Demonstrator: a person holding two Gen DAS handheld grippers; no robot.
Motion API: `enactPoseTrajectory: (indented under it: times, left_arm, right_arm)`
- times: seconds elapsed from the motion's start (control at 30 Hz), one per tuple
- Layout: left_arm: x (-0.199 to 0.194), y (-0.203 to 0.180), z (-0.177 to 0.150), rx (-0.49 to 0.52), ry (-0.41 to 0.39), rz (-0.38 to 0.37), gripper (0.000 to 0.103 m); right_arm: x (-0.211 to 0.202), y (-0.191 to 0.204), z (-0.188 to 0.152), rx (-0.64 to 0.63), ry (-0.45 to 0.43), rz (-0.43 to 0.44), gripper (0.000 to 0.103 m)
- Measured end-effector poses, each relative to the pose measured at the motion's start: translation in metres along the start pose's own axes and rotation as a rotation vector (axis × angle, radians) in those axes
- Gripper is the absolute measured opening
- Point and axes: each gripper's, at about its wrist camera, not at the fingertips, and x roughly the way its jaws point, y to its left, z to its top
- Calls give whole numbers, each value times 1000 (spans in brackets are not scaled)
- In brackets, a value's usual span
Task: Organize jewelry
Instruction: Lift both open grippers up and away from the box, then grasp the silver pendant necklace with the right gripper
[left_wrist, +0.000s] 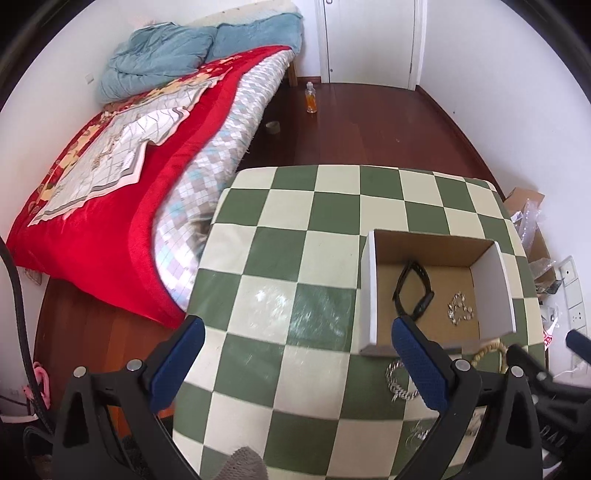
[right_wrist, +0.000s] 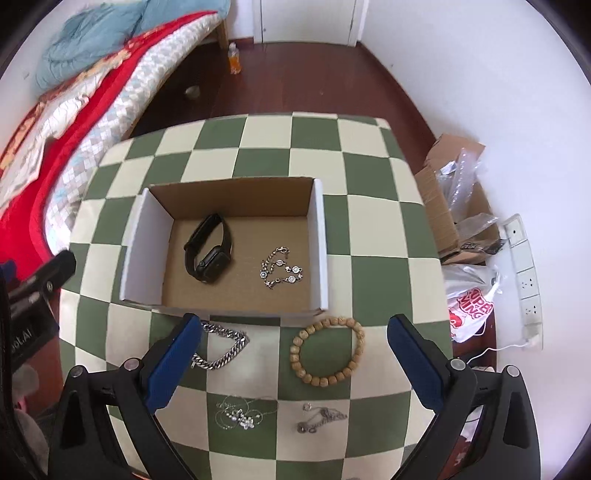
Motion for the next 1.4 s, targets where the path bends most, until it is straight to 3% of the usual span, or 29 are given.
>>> enactPoseTrajectory:
  times: [0.43, 0.6, 0.67, 0.8, 0.9, 1.0, 1.13, 1.3, 1.4]
  left_arm:
    - [-71, 13, -17, -8, -65, -37, 103]
    - [-79, 7, -27, 40, -61, 10, 103]
    - [-68, 3, -35, 71, -44, 58, 103]
    - [-17, -8, -59, 133, 77, 157, 103]
    - [23, -12, -77, 160, 174, 191, 103]
    - [42, -16, -89, 180, 214, 205, 103]
    - [60, -26, -98, 199, 245, 219, 103]
    - [74, -34, -100, 198, 279, 217, 103]
    - [74, -40, -100, 204, 280, 207, 103]
  right_arm:
    - [-90, -1, -35, 13, -182, -13, 102]
    - [-113, -7, -49, 54, -203, 34, 102]
    - [-104, -12, -58, 76, -154, 45, 102]
    - [-57, -19, -81, 116, -24, 68, 101]
    - [-14, -30, -101, 168, 73, 69, 91]
    - [21, -54, -120, 259, 132, 52, 79]
    - [49, -74, -135, 339, 173, 80, 74]
    - [71, -66, -135, 327, 179, 98, 74]
    - [78, -52, -131, 274, 162, 40, 73]
